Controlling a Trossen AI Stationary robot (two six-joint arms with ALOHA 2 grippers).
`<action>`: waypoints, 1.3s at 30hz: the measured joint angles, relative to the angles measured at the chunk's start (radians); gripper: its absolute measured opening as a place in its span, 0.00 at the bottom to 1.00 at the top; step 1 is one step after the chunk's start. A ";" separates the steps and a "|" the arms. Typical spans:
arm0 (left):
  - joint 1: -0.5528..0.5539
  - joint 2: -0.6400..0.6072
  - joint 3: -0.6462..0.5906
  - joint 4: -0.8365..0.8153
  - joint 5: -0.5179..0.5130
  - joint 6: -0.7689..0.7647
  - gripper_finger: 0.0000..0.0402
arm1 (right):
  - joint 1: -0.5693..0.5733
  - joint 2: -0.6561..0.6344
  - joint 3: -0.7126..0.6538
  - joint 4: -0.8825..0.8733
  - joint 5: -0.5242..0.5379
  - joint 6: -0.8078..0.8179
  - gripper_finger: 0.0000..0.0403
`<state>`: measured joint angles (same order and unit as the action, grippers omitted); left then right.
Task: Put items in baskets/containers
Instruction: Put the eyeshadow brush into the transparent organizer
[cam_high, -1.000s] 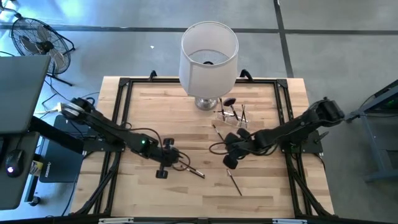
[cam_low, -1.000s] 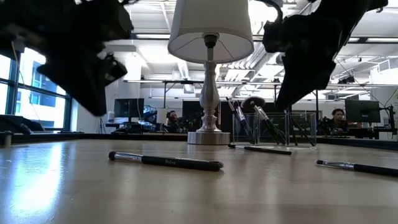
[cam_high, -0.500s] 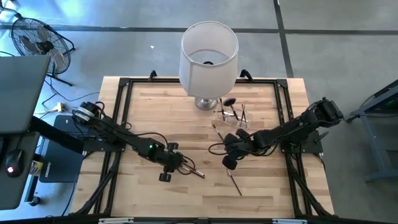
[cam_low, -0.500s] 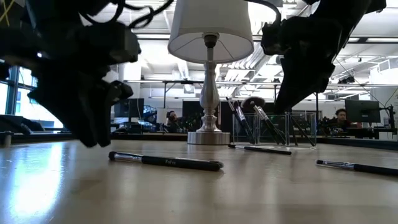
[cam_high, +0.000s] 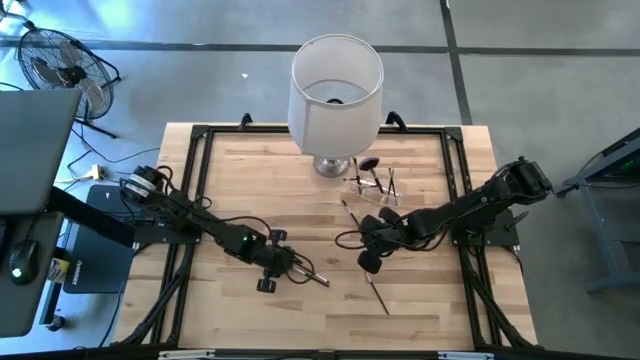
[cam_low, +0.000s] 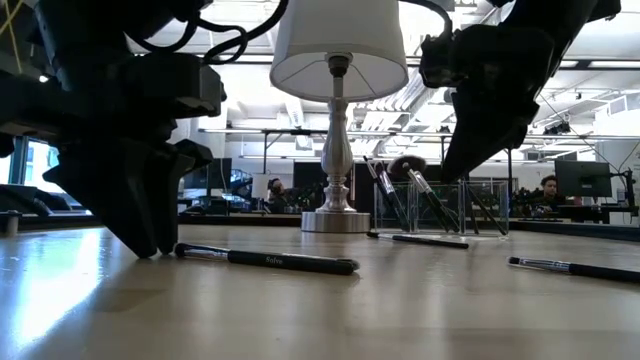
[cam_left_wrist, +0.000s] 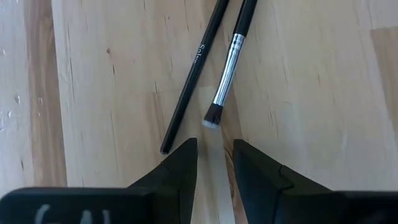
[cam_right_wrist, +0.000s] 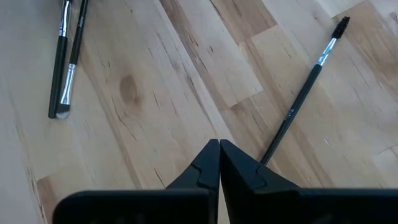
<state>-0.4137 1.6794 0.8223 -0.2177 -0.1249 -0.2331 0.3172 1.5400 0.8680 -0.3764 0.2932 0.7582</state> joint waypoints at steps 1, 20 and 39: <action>0.000 0.000 -0.001 0.007 -0.002 0.006 0.25 | 0.000 0.000 0.000 0.000 -0.004 0.000 0.02; 0.002 0.019 -0.002 0.072 -0.043 0.026 0.25 | 0.000 0.000 0.000 0.002 -0.013 0.001 0.01; 0.001 0.057 0.001 0.123 -0.001 -0.004 0.01 | 0.000 0.000 0.000 0.025 -0.016 0.001 0.02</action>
<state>-0.4126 1.7362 0.8235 -0.0950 -0.1256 -0.2368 0.3172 1.5402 0.8684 -0.3511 0.2771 0.7589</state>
